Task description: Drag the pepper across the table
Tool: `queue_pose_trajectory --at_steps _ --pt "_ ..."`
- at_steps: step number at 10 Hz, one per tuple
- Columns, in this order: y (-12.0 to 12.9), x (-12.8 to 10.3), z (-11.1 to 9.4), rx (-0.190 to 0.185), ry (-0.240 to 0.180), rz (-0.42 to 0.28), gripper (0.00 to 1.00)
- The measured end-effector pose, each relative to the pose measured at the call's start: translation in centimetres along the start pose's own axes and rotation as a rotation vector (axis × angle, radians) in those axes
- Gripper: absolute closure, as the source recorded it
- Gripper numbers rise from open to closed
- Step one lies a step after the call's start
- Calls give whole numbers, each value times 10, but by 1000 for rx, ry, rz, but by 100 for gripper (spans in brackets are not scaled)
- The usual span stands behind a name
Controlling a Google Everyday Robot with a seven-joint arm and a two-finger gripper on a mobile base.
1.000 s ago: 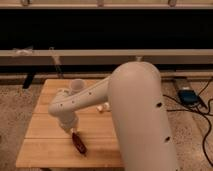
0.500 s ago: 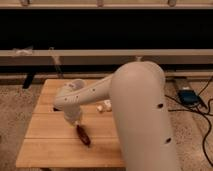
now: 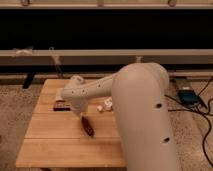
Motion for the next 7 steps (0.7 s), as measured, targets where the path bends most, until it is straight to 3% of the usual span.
queue_pose_trajectory --at_steps 3,7 --pt "14 15 1 -16 23 22 99" --pt "45 39 2 -40 45 40 64"
